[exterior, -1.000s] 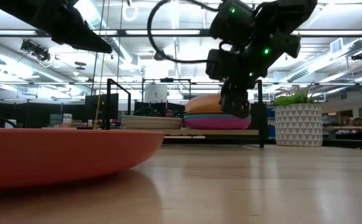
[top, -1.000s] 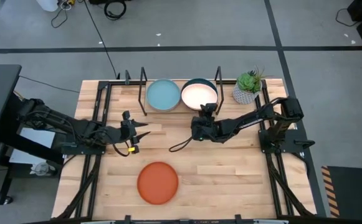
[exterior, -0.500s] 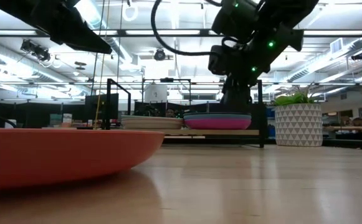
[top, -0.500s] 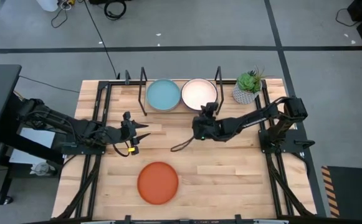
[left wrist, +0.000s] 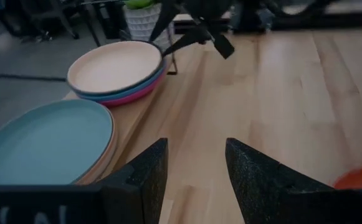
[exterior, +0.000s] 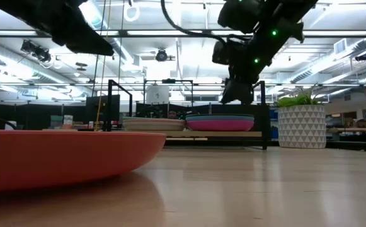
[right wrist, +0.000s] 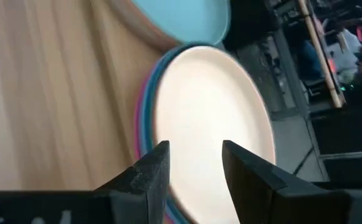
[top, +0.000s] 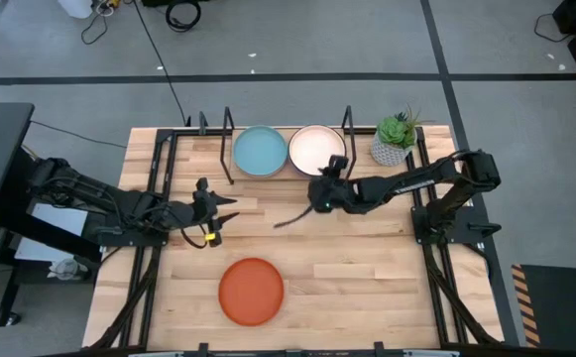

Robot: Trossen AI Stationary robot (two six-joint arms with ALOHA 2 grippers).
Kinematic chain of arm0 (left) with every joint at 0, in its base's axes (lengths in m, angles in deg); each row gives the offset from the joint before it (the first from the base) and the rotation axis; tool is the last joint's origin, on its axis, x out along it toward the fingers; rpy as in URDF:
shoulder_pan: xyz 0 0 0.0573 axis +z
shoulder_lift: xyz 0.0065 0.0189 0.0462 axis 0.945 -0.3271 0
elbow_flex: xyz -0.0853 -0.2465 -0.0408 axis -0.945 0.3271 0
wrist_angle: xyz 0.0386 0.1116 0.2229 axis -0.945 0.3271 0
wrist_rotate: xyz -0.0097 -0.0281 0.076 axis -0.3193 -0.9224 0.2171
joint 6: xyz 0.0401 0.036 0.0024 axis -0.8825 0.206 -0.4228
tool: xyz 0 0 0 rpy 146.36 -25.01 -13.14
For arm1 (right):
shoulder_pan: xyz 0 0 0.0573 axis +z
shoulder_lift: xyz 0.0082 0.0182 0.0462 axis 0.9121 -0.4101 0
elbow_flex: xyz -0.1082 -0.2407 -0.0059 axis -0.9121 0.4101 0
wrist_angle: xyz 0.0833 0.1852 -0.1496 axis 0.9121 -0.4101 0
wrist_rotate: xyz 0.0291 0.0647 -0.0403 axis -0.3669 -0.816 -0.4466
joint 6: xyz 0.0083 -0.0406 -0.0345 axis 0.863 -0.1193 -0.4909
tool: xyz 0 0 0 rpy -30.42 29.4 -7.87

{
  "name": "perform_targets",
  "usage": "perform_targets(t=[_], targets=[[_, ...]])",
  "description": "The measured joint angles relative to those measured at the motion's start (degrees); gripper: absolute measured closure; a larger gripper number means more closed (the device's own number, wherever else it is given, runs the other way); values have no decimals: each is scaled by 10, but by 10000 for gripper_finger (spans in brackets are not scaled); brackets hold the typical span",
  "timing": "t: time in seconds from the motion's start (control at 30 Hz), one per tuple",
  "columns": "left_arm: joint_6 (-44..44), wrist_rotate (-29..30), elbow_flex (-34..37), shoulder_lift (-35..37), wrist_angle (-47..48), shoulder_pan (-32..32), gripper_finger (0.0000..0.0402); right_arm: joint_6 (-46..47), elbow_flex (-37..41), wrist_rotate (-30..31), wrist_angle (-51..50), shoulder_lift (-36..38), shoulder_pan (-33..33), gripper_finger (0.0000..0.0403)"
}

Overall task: Place and stack plates onto a shelf
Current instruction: Stack the light brown plate on top of the dark green plate on the shelf

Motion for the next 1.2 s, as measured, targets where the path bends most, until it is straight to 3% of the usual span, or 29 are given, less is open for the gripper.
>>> perform_targets(t=[0.17,0.33,0.43,0.97,1.2], targets=[[22,-20,-1,-54,-57,52,233,8,-3,-56,30,24,-27,260],[5,-115,-1,-116,-135,135,233,7,-31,-179,-6,34,-89,268],[-1,-139,-1,-137,-177,171,233,-19,-33,-230,-21,16,-136,268],[-75,-286,-113,-308,-182,337,233,-41,-20,-314,7,-34,-229,270],[-114,-294,-131,-370,-215,390,233,-39,-12,-365,63,-37,-227,270]])
